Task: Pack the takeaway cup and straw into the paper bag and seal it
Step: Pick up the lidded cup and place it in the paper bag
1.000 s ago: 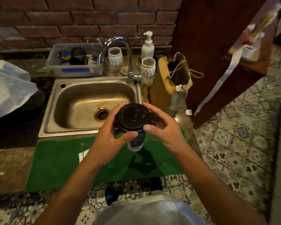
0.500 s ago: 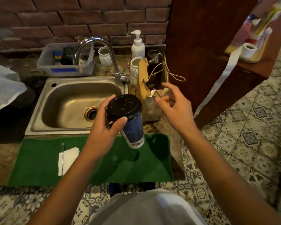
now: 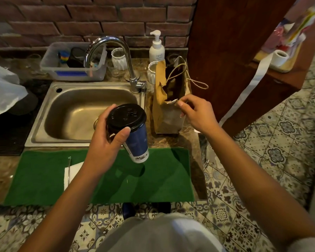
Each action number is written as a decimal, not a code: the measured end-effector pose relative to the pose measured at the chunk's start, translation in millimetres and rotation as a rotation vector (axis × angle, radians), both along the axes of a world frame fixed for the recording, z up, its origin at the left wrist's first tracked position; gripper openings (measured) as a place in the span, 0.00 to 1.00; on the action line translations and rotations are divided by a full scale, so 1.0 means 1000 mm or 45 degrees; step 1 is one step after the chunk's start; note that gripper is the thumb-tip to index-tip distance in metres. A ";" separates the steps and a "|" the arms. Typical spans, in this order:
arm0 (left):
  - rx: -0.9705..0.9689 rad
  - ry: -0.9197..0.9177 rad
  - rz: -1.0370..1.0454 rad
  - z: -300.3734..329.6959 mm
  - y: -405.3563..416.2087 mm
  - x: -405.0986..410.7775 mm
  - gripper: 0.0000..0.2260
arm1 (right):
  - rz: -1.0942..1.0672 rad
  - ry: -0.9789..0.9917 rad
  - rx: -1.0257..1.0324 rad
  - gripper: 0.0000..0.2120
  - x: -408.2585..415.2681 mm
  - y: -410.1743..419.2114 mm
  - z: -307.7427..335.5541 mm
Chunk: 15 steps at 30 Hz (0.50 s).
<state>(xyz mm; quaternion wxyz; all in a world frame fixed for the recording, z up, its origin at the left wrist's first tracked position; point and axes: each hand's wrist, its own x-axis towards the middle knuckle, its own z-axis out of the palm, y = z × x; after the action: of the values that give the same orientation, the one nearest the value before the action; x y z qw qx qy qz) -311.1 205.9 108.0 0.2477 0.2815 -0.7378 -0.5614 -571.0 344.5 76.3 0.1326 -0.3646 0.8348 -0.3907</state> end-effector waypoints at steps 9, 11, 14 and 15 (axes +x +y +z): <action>-0.002 0.042 0.045 -0.001 -0.017 0.014 0.34 | 0.208 0.139 -0.004 0.08 0.076 0.072 0.032; 0.008 0.044 0.032 -0.002 -0.017 0.015 0.34 | 0.277 0.251 0.063 0.10 0.101 0.087 0.026; -0.004 0.063 0.012 -0.003 -0.015 0.014 0.35 | 0.417 0.262 0.147 0.11 0.129 0.101 0.010; -0.003 0.060 -0.001 -0.003 -0.013 0.014 0.35 | 0.430 0.256 0.155 0.11 0.136 0.104 0.007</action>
<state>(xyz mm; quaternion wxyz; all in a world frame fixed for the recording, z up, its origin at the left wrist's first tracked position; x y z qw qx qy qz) -297.1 192.6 105.5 0.2651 0.2676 -0.7326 -0.5669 -435.5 448.4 83.1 0.1339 -0.5281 0.7928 -0.2734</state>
